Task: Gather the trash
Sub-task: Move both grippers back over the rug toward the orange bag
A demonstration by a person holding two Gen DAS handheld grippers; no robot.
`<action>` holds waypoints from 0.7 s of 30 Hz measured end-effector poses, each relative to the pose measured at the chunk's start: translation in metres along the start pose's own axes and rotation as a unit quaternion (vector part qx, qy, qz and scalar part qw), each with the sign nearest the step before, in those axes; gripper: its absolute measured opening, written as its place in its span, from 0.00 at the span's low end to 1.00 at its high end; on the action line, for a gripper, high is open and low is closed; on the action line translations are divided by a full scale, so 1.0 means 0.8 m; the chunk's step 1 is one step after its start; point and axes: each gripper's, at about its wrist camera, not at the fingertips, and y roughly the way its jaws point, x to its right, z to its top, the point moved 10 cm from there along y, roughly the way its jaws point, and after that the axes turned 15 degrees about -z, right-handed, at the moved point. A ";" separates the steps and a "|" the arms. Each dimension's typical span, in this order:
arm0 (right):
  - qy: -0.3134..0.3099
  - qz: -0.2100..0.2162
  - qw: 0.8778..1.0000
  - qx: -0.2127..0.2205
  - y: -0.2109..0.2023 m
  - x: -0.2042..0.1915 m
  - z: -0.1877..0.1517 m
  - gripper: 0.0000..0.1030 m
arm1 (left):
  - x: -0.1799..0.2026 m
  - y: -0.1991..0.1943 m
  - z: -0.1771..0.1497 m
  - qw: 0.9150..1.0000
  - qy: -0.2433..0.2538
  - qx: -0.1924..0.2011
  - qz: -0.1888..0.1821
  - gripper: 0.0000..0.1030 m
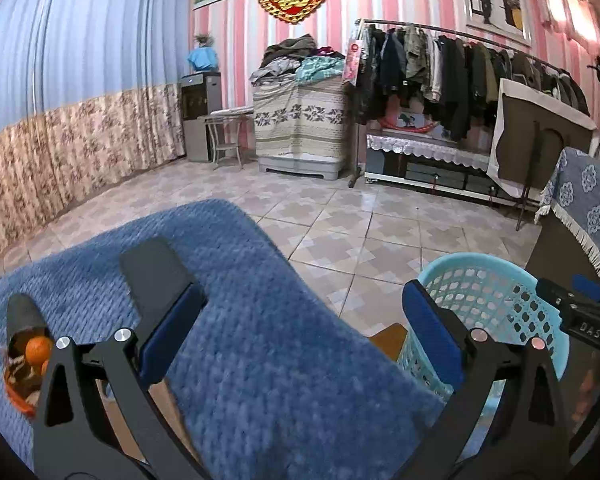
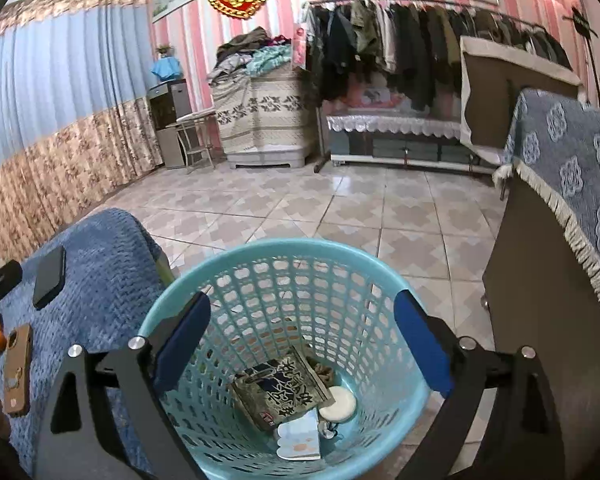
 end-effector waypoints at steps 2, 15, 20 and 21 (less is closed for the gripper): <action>-0.008 -0.003 1.000 0.008 -0.006 -0.010 0.001 0.91 | -0.008 -0.008 -0.004 1.000 -0.004 0.001 0.006 0.95; -0.060 0.006 0.997 0.041 -0.045 -0.069 -0.007 0.91 | -0.084 -0.083 -0.042 0.998 -0.029 0.002 0.052 0.95; -0.078 0.025 0.996 0.046 -0.065 -0.097 -0.016 0.92 | -0.119 -0.118 -0.060 0.996 -0.042 0.005 0.080 0.95; -0.078 0.029 0.995 0.046 -0.069 -0.101 -0.017 0.92 | -0.127 -0.123 -0.063 0.995 -0.045 0.005 0.086 0.95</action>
